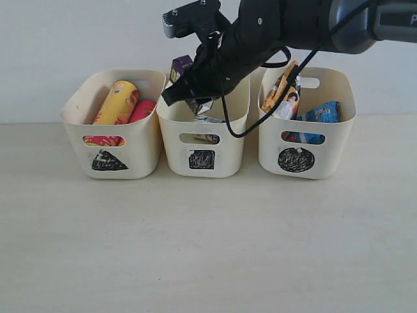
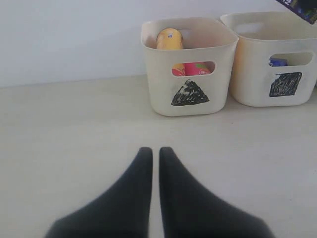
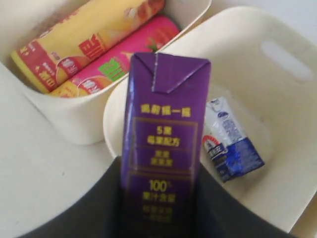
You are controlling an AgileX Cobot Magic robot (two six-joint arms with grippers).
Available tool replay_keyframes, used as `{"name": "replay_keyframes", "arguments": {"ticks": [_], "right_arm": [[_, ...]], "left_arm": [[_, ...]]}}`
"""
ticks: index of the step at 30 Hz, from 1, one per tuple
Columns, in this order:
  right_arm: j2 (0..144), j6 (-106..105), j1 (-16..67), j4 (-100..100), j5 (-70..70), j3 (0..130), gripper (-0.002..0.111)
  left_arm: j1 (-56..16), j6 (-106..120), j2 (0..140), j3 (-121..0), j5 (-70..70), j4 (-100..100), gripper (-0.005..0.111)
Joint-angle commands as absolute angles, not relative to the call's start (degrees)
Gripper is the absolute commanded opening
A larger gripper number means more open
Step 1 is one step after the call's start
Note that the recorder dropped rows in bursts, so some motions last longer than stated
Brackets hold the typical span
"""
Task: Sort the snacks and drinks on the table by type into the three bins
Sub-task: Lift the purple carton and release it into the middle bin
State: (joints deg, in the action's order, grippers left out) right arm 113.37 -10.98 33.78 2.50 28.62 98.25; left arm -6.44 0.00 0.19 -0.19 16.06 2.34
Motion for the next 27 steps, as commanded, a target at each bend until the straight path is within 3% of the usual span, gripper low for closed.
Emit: {"name": "replay_keyframes", "arguments": {"ticks": [1, 10, 13, 19, 21, 27], "right_arm": [[113.4, -5.07, 31.29, -0.55, 20.35, 99.1, 0.0], [120.84, -1.78, 27.51, -0.55, 19.53, 104.29, 0.003], [123.26, -1.78, 27.39, -0.55, 19.62, 106.21, 0.018], [125.57, -1.89, 26.97, -0.55, 18.15, 107.56, 0.07], [125.79, -1.89, 26.93, -0.55, 18.02, 107.56, 0.076], [125.79, -1.89, 26.93, -0.55, 19.1, 107.56, 0.075]], "left_arm": [[-6.3, -0.5, 0.0, 0.0, 15.87, 1.94, 0.004], [-6.3, -0.5, 0.0, 0.0, 15.87, 1.94, 0.004], [-6.3, -0.5, 0.0, 0.0, 15.87, 1.94, 0.004], [-6.3, -0.5, 0.0, 0.0, 15.87, 1.94, 0.004], [-6.3, -0.5, 0.0, 0.0, 15.87, 1.94, 0.004], [-6.3, -0.5, 0.0, 0.0, 15.87, 1.94, 0.004]]}}
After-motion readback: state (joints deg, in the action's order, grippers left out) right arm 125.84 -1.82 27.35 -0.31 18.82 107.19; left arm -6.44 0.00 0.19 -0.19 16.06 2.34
